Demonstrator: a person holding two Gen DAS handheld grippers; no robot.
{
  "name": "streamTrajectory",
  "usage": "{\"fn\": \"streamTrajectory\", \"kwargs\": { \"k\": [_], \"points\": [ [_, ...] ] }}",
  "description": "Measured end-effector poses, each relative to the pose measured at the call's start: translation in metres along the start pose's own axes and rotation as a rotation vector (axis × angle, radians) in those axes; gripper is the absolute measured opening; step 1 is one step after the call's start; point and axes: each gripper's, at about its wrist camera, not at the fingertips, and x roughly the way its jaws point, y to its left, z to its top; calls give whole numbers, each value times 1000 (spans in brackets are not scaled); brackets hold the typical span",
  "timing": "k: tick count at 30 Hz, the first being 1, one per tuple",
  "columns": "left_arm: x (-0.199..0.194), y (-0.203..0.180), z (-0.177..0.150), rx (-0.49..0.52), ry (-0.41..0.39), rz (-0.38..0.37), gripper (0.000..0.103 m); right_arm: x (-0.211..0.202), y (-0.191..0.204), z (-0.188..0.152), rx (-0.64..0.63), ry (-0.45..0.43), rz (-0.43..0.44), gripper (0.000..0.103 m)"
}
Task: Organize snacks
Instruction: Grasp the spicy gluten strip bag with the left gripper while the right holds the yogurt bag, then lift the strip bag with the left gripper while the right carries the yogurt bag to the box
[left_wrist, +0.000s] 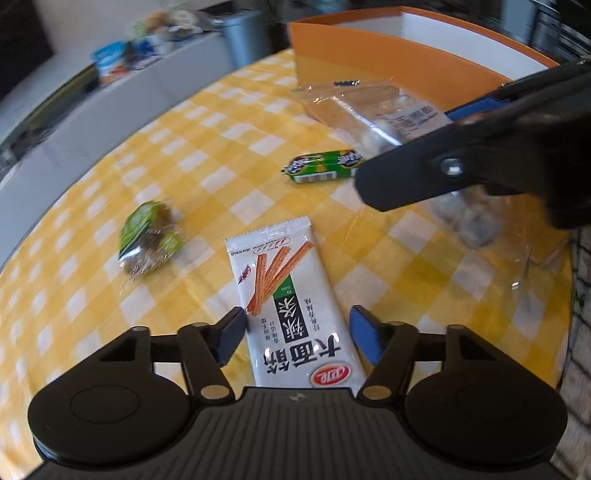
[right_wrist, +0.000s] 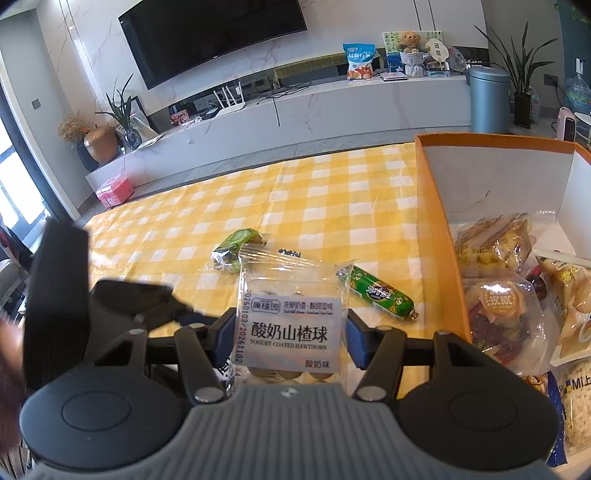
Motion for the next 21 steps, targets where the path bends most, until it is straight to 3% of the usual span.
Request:
{"fn": "streamTrajectory", "kwargs": {
  "k": [4, 9, 12, 15, 17, 21],
  "points": [
    [-4, 6, -6, -133, -17, 16, 64, 0, 0, 0, 3, 0, 4, 58],
    [-6, 17, -11, -254, -60, 113, 60, -1, -4, 0, 21, -4, 22, 58],
    [-11, 31, -11, -319, -65, 84, 59, 0, -5, 0, 20, -3, 23, 58],
    [-20, 40, -11, -318, -82, 51, 59, -2, -6, 0, 20, 0, 24, 58],
    [-26, 43, -11, -263, -86, 25, 65, -2, -7, 0, 27, 0, 30, 58],
    [-29, 51, -9, -267, -69, 20, 63, -1, -5, 1, 24, 1, 15, 58]
  ]
}}
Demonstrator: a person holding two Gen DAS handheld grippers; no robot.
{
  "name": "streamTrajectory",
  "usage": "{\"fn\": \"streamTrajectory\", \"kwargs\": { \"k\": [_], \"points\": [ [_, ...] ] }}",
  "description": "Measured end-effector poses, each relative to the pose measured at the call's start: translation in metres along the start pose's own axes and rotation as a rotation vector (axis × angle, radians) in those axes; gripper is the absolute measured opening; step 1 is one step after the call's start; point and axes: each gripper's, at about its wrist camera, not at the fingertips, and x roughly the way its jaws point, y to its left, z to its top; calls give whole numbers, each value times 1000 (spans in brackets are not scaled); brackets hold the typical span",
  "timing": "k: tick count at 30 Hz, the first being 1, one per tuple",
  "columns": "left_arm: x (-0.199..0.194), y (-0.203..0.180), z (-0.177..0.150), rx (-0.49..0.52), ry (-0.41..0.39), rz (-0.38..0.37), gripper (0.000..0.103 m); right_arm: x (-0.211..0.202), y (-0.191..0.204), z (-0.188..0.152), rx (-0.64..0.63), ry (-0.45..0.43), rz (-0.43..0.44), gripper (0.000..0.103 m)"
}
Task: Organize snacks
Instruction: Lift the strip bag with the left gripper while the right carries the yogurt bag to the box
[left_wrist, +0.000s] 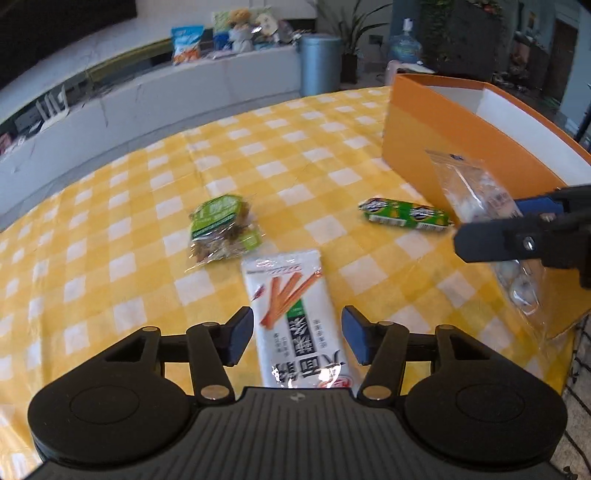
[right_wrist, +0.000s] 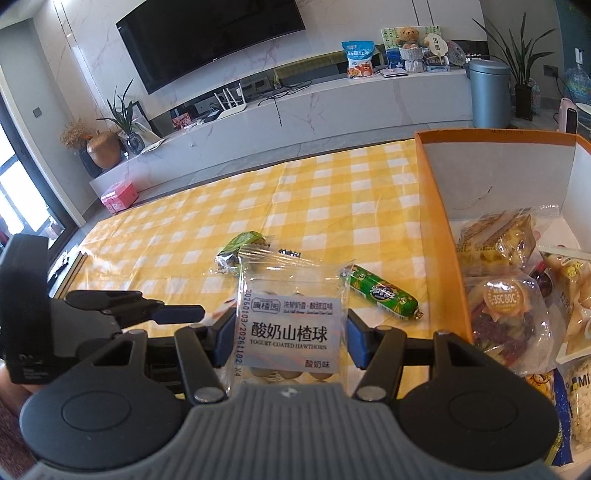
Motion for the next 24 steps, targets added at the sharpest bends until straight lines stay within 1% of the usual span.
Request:
{"fn": "streamTrajectory", "kwargs": {
  "k": [3, 4, 5, 7, 8, 9, 10, 11, 13, 15, 16, 17, 18, 19, 20, 21, 24],
  "points": [
    [8, 4, 2, -49, 26, 6, 63, 4, 3, 0, -12, 6, -17, 58],
    [11, 6, 2, -74, 36, 12, 70, 4, 3, 0, -14, 7, -19, 58],
    [14, 8, 2, -101, 49, 14, 72, 4, 4, 0, -16, 7, -20, 58],
    [18, 9, 0, -157, 69, -16, 72, 5, 4, 0, -21, 9, -24, 58],
    [19, 8, -1, -173, 74, -42, 74, 5, 4, 0, -22, 10, -26, 58],
    [20, 6, -2, -174, 72, -53, 78, 5, 4, 0, -24, 10, -26, 58],
    [21, 3, -2, -160, 69, -55, 84, 4, 4, 0, -23, 10, -23, 58],
    [24, -1, -1, -140, 77, -43, 88, 4, 3, -1, -23, 11, -19, 58],
    [32, -9, 0, -112, 104, 14, 90, 4, 3, 0, -20, 13, -15, 58],
    [35, -16, 1, -85, 96, 64, 96, 4, 3, 0, -15, 11, -12, 58],
    [36, -16, 0, -93, 94, 78, 102, 4, 3, 0, -16, 10, -13, 58],
    [37, -14, 0, -112, 94, 74, 103, 4, 3, 0, -17, 9, -13, 58],
    [37, -11, 0, -119, 94, 65, 102, 4, 2, 0, -16, 8, -13, 58],
    [36, -11, 1, -115, 95, 55, 93, 4, 2, 0, -14, 8, -12, 58],
    [33, -11, 1, -117, 87, 60, 69, 4, 2, 0, -11, 8, -11, 58],
    [30, -10, 2, -135, 78, 67, 59, 3, 1, 1, -8, 7, -8, 58],
    [27, -4, 2, -217, 94, 74, 57, 2, 0, 1, -4, 2, -1, 58]
  ]
}}
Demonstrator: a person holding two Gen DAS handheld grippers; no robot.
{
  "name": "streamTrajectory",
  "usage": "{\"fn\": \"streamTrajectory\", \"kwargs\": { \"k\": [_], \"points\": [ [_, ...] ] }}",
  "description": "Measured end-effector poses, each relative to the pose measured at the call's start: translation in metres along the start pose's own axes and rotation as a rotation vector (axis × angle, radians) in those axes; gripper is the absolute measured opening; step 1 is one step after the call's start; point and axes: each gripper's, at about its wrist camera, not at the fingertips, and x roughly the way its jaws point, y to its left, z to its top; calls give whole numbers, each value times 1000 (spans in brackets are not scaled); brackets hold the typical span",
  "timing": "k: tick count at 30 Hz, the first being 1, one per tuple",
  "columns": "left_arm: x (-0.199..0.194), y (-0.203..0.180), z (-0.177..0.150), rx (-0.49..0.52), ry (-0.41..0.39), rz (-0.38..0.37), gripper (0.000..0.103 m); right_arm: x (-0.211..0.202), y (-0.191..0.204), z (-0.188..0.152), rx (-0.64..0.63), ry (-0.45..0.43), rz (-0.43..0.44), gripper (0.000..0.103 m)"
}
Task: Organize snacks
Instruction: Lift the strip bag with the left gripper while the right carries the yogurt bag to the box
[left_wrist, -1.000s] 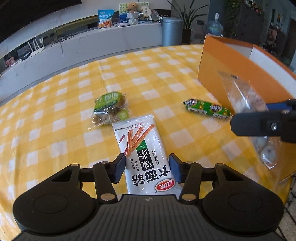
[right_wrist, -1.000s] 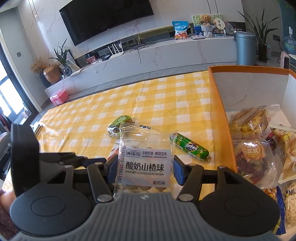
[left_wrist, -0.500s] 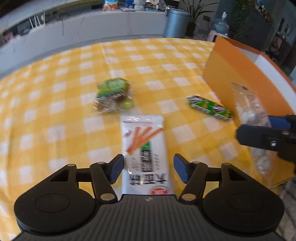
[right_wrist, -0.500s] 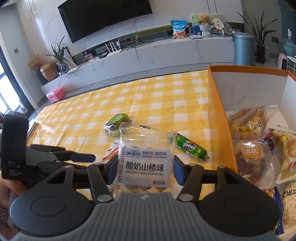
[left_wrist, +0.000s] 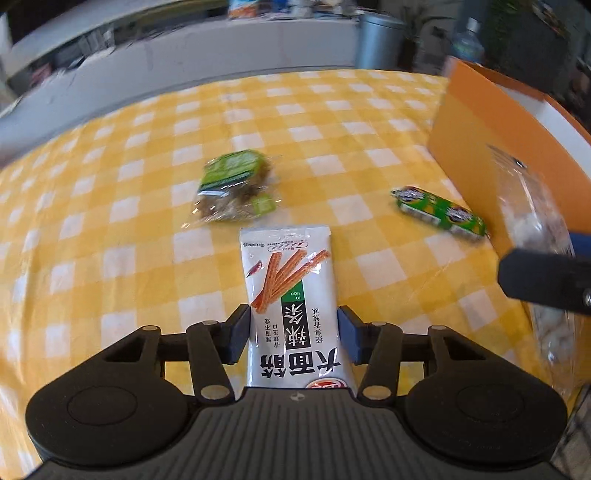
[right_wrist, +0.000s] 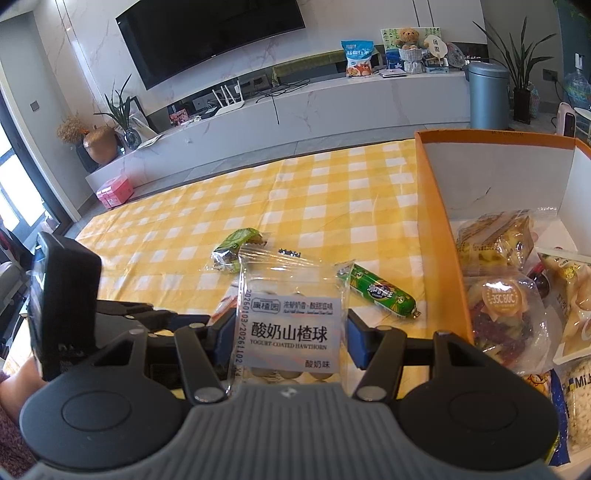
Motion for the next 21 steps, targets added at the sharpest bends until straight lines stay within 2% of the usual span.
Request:
{"fn": "streamTrajectory", "kwargs": {
  "k": [9, 14, 21],
  "points": [
    [-36, 12, -22, -90, -70, -50, 57, -11, -2, 1, 12, -25, 13, 58],
    [-72, 14, -25, -143, -136, -90, 57, -27, -6, 4, 59, -54, 104, 58],
    [-115, -6, -7, -133, -247, -179, 57, -74, -20, 19, 75, -184, 110, 58]
  ]
}}
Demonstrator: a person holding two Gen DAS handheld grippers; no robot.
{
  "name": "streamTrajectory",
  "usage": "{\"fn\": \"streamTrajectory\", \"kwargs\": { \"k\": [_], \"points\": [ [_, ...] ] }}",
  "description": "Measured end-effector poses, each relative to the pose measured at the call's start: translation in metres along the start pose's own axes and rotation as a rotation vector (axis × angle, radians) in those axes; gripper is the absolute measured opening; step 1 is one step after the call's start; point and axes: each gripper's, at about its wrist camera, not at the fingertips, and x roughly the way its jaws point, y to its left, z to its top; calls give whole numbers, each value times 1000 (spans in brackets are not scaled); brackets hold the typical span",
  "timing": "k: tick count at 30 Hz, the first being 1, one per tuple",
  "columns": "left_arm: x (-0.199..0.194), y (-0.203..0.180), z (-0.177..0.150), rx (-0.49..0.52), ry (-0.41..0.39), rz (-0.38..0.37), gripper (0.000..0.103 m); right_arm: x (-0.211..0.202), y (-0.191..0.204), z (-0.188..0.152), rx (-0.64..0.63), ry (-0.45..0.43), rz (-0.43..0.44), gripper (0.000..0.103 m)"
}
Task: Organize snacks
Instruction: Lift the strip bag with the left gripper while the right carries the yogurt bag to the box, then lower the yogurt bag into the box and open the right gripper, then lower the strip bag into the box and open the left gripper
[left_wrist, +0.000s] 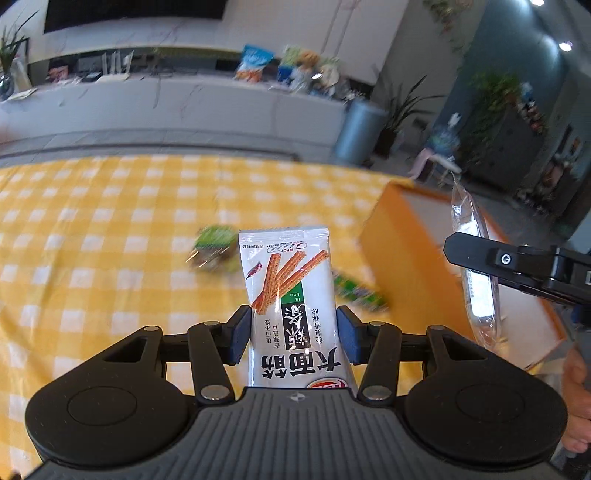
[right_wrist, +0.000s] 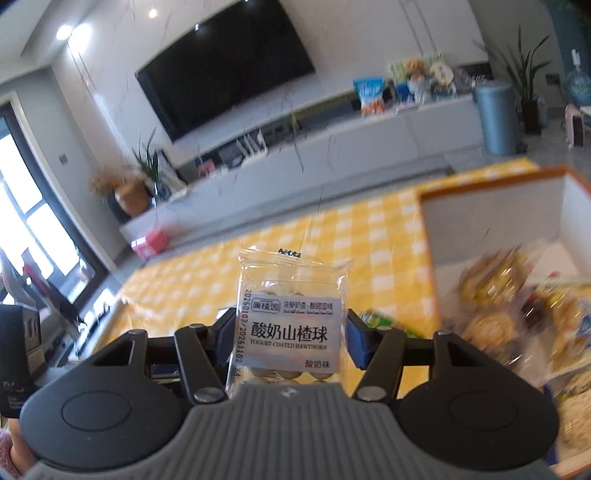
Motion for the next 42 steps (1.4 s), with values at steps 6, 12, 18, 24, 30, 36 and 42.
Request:
{"fn": "streamTrajectory", "kwargs": {
  "k": [6, 12, 18, 24, 30, 36, 42],
  "points": [
    [1, -26, 21, 11, -55, -89, 57, -40, -38, 23, 2, -50, -173, 58],
    [10, -46, 27, 23, -79, -189, 56, -49, -86, 36, -47, 33, -378, 58],
    [23, -64, 26, 34, -76, -243, 56, -64, -131, 49, 43, 16, -349, 59],
    [36, -80, 31, 18, -49, -336, 56, -3, -138, 60, 8, 130, -397, 59],
    [46, -89, 35, 24, -40, -339, 56, 55, -149, 73, -54, 205, -525, 59],
    [53, -98, 33, 34, -35, -364, 56, 65, -160, 67, -25, 184, -600, 87],
    [58, -108, 34, -4, -40, -361, 56, 18, -138, 66, 46, 59, -497, 100]
  ]
}}
